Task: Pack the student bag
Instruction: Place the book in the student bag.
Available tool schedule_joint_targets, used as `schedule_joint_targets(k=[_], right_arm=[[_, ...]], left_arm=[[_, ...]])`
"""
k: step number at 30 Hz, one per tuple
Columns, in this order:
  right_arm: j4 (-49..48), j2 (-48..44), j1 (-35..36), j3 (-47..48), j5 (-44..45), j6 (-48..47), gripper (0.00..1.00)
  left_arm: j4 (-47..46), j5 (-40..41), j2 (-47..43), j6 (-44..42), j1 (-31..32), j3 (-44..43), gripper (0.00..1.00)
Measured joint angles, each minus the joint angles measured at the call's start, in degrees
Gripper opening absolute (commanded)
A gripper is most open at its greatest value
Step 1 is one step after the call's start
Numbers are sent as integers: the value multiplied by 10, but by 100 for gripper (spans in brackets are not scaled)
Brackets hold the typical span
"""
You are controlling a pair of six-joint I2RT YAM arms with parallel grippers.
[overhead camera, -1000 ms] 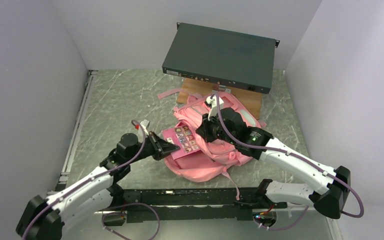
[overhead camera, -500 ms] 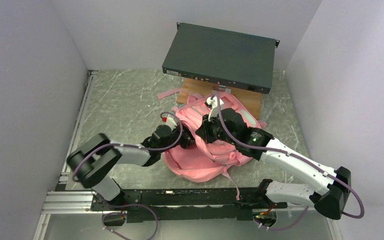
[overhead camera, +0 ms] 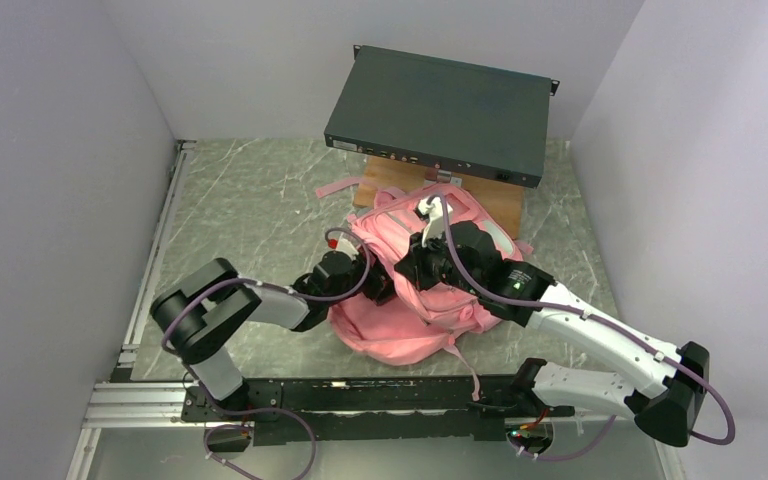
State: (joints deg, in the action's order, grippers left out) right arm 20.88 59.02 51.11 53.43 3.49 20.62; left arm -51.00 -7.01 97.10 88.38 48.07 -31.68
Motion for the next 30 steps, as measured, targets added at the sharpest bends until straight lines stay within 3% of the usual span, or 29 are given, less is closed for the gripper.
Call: schedule_joint_targets(k=[7, 16, 17, 19, 21, 26, 30], right_arm=[[-2, -2, 0, -6, -5, -14, 0], [-14, -42, 0, -48, -13, -18, 3], [-16, -47, 0, -54, -17, -18, 9], [-22, -52, 0, -65, -30, -17, 32], [-29, -51, 0, -76, -48, -15, 51], [-33, -49, -3, -86, -71, -9, 80], [-14, -65, -5, -89, -41, -3, 95]], left_arm=[[130, -35, -109, -79, -1, 26, 95], [320, -81, -318, -232, -9, 66, 90], [354, -76, -346, -257, -10, 65, 90], [451, -46, -409, -308, -13, 54, 99], [526, -12, -456, -348, -18, 40, 100], [636, 62, -543, -421, -68, 37, 100], [606, 29, -521, -438, -140, 70, 97]])
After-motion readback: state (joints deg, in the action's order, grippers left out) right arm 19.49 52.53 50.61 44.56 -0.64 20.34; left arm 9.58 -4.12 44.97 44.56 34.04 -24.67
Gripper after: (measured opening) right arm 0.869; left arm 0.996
